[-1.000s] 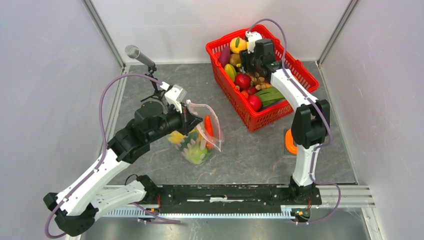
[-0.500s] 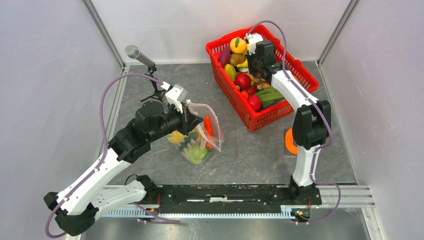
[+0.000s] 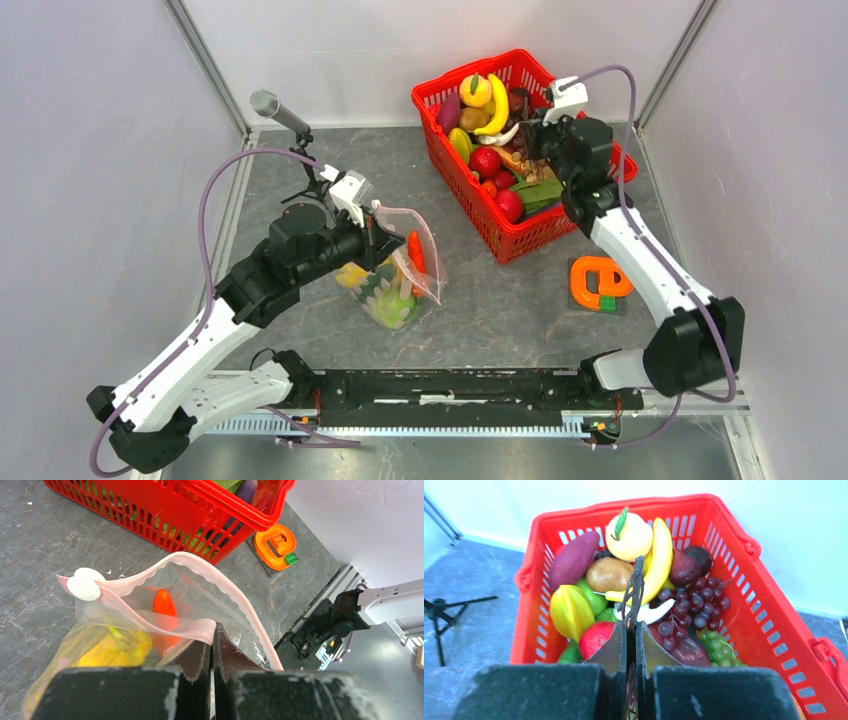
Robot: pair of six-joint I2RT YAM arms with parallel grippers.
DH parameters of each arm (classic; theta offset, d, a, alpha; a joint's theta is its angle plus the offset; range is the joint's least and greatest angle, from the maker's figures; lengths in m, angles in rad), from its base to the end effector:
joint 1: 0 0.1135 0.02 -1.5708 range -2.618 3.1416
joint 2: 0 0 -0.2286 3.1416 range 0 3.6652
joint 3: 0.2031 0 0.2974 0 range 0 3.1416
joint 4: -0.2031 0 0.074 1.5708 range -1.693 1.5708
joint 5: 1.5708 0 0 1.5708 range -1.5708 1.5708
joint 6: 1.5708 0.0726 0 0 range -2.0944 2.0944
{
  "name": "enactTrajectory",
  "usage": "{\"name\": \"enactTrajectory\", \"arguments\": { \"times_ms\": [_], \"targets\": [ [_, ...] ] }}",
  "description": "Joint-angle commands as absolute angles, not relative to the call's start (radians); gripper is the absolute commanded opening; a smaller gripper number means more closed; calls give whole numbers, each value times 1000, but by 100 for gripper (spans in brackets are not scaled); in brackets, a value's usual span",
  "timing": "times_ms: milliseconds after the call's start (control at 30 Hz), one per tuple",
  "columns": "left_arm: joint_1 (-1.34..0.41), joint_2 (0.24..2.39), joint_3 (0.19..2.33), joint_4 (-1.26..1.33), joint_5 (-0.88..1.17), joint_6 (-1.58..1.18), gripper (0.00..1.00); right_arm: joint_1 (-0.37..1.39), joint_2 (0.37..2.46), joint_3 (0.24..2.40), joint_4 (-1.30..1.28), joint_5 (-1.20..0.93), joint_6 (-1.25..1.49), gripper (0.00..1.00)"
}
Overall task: Place the food in the zip-top bag and seal the zipper
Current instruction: Pick up the fake fruit from the bin.
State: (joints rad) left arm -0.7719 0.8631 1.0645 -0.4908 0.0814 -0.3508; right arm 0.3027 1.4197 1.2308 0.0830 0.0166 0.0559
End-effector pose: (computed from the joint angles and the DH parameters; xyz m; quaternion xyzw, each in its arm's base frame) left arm 0.2002 -0.2031 0.3625 0.1912 0.7782 -0.3456 0.4882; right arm 0.4096 0.1267 0.3282 -0.0860 0.7385 0.1132 0.6591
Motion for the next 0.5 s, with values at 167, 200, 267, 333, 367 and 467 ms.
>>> {"name": "enactTrajectory", "arguments": {
  "times_ms": [167, 200, 267, 333, 367, 467],
  "targets": [
    [-776, 864, 1066, -437, 86, -376, 3, 296, 1211, 995, 468, -237, 197, 0],
    [-776, 865, 1066, -436, 85, -377, 3, 298, 1191, 977, 497, -278, 218, 0],
    [-776, 868, 1066, -433, 84, -377, 3, 298, 1157, 936, 572, -353, 296, 0],
    [-776, 871, 1066, -428, 83, -380, 3, 298, 1126, 892, 660, -429, 362, 0],
    [-776, 871, 1066, -427, 81, -380, 3, 297, 1110, 869, 711, -452, 407, 0],
    [-776, 874, 1063, -422, 74, -383, 3, 304, 1073, 806, 850, -508, 537, 0]
  ]
}}
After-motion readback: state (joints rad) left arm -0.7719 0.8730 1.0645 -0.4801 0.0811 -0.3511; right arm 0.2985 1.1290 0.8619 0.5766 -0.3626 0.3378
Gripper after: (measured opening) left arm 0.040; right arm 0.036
